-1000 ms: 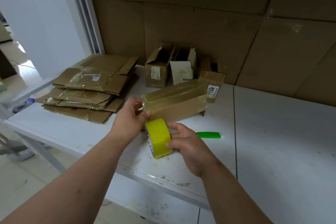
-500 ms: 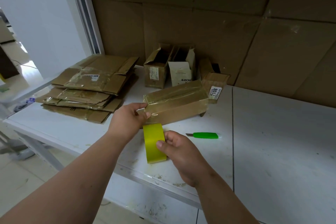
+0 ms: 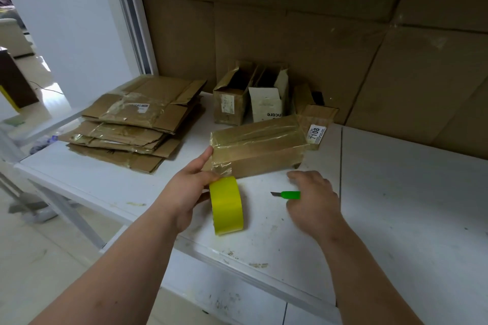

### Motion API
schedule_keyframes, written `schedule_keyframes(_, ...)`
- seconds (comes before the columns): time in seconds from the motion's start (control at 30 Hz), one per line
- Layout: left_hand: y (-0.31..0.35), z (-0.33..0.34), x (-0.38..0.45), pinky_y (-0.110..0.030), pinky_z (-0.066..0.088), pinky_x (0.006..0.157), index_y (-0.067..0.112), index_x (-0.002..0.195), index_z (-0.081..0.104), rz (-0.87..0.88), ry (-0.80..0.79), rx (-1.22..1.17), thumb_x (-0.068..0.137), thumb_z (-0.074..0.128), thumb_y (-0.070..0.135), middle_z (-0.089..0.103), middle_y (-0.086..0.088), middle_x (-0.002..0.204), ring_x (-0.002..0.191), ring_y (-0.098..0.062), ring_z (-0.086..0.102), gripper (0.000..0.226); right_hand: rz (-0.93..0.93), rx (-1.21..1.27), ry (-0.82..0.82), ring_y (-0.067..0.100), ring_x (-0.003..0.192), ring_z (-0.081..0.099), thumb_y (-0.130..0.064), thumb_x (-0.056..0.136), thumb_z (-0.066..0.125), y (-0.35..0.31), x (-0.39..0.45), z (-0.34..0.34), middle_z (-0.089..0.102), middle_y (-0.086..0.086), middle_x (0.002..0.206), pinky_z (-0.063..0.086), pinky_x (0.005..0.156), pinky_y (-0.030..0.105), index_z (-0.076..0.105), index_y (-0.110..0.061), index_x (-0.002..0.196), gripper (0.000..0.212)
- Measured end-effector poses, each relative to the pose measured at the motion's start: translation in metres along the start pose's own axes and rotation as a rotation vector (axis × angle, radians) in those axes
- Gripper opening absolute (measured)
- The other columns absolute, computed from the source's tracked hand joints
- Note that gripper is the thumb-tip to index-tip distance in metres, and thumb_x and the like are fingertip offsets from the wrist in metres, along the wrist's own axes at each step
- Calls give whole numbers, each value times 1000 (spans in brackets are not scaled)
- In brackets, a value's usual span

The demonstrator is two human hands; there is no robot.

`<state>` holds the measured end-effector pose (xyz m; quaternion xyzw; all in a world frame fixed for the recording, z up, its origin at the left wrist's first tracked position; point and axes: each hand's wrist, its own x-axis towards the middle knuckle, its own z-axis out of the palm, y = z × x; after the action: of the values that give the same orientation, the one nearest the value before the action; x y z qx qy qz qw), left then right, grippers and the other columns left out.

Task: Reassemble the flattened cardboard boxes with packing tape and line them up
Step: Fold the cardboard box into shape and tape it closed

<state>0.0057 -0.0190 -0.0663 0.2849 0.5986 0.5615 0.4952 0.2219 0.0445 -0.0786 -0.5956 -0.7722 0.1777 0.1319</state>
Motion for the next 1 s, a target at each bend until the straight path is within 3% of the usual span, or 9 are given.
schedule_keyframes(0.07, 0, 3, -1, -27, 50, 73, 40, 135, 56, 5, 22, -24, 92, 60, 4, 77, 7, 96, 87, -15, 68, 57, 33, -249, -59, 22, 121, 47, -14, 89, 53, 14, 5, 5, 49, -1, 135, 38, 101, 34, 47, -29, 141, 55)
schedule_keyframes(0.2, -2, 4, -2, -27, 49, 73, 38, 134, 58, 27, 70, -35, 92, 60, 3, 75, 4, 95, 84, -14, 69, 55, 27, -386, -12, 18, 103, 54, -20, 96, 47, 21, 8, 12, 55, -5, 109, 36, 87, 34, 60, -31, 119, 28)
schedule_keyframes(0.27, -4, 4, -5, -28, 49, 75, 33, 136, 58, 51, 89, -38, 92, 61, 3, 72, -5, 98, 86, -15, 69, 54, -4, -332, 37, 19, 100, 56, -21, 99, 43, 20, 9, 11, 56, -5, 106, 36, 86, 35, 58, -29, 118, 26)
schedule_keyframes(0.4, -6, 6, -7, -27, 50, 74, 28, 135, 59, 72, 118, -55, 91, 65, 4, 69, -12, 100, 86, -16, 68, 51, -125, 109, 43, 22, 87, 59, -32, 104, 39, -1, 5, -1, 58, -4, 91, 40, 70, 33, 52, -27, 124, 24)
schedule_keyframes(0.5, -6, 5, -7, -27, 50, 75, 29, 134, 60, 58, 109, -62, 90, 66, 4, 73, -14, 106, 86, -15, 70, 51, -322, 244, 39, 15, 89, 58, -35, 100, 48, -28, 3, -12, 64, -8, 96, 47, 75, 34, 62, -32, 118, 22)
schedule_keyframes(0.6, -6, 4, -7, -28, 51, 77, 29, 133, 60, 54, 96, -59, 90, 66, 4, 74, -8, 98, 84, -14, 71, 50, -389, 248, -5, 11, 96, 57, -37, 99, 52, -50, 6, -18, 63, -9, 107, 49, 85, 34, 66, -36, 119, 25)
schedule_keyframes(0.77, -6, 4, -4, -40, 52, 95, 27, 135, 59, 50, 94, -54, 88, 69, 5, 72, -15, 108, 97, -24, 70, 53, -433, 112, -39, 13, 91, 57, -42, 97, 52, -75, 16, -24, 59, -8, 100, 50, 80, 33, 69, -36, 115, 25)
schedule_keyframes(0.9, -5, 3, -3, -30, 56, 81, 25, 134, 59, 46, 70, -90, 86, 70, 3, 74, -11, 110, 90, -19, 72, 55, -446, -37, -46, 17, 94, 56, -42, 97, 51, -85, 22, -26, 57, -5, 98, 48, 76, 32, 70, -35, 111, 24)
schedule_keyframes(1.0, -6, 1, 1, -33, 57, 86, 23, 136, 58, 29, 74, -92, 83, 74, 3, 73, -7, 113, 99, -24, 72, 58, -460, -93, -57, 19, 95, 57, -41, 98, 49, -90, 24, -26, 56, -4, 96, 47, 74, 32, 71, -30, 109, 26)
